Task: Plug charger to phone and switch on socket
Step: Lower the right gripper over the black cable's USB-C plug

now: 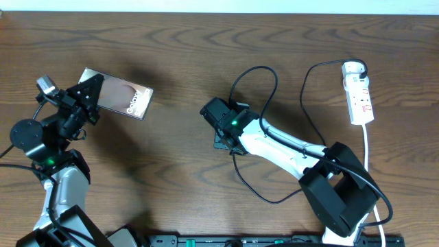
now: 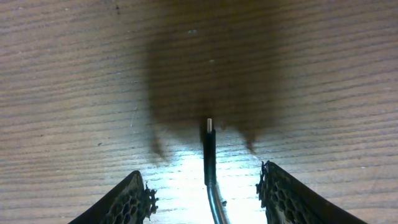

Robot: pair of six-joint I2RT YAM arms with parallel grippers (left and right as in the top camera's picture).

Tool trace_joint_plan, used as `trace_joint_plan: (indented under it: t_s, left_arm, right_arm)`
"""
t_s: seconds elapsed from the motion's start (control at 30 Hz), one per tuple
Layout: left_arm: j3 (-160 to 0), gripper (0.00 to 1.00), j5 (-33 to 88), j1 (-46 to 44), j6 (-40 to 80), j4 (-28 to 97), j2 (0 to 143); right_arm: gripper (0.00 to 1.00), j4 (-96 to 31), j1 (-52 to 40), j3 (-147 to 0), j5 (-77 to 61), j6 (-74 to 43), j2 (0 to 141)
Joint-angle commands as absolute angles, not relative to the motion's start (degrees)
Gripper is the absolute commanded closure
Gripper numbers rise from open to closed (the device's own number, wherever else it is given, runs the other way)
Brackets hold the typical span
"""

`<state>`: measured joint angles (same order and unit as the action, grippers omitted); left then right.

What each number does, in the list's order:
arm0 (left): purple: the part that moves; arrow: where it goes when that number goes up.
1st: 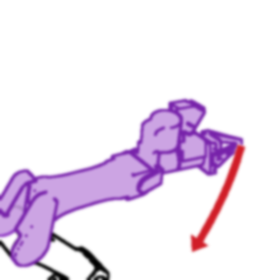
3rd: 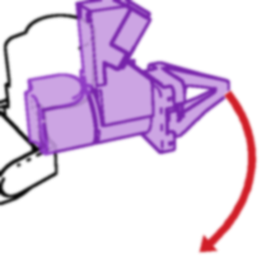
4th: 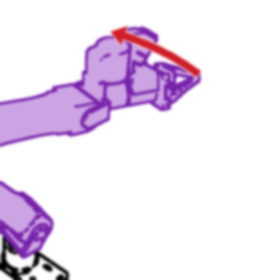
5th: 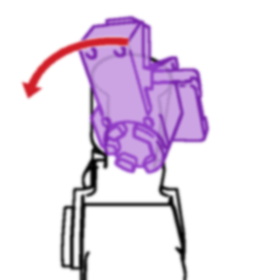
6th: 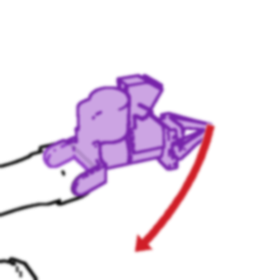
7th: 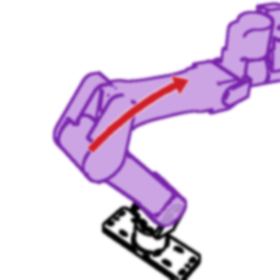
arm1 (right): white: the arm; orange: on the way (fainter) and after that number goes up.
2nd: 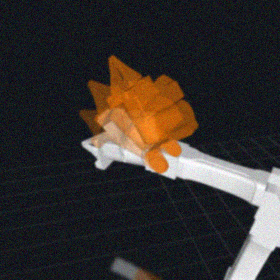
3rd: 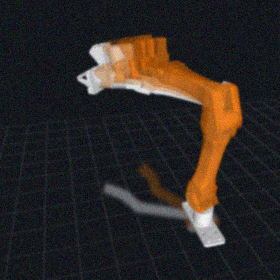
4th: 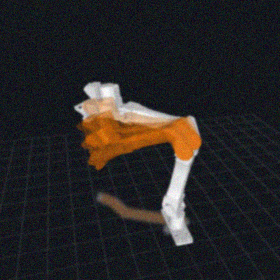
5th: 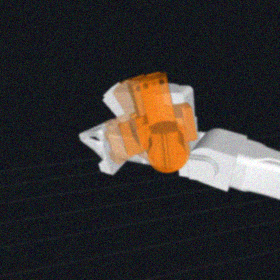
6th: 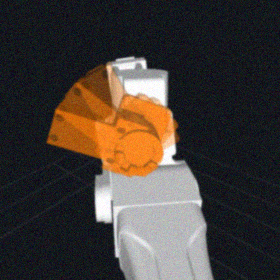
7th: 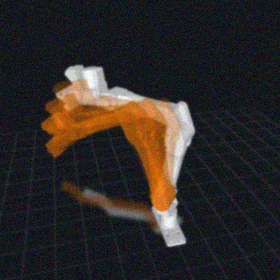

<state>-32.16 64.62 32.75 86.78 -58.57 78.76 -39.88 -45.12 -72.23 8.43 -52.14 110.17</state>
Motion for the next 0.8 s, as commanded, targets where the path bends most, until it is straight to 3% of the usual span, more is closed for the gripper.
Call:
trace_joint_plan:
  t_s: [0.0,0.6,0.77]
  left_arm:
    - [-33.0,0.93,65.6,33.0,86.7,-59.5,78.2]
    - [-33.0,0.93,66.3,33.0,86.7,-59.5,78.2]
    - [-33.0,0.93,66.3,33.0,86.7,-59.5,78.2]
  right_arm:
    - [0.43,-39.8,-45.3,-71.7,7.8,-51.6,111.4]
    - [0.47,-39.5,-44.3,-71.7,6.2,-51.6,112.5]
    - [0.53,-39.5,-43.8,-71.7,5.6,-51.5,112.6]
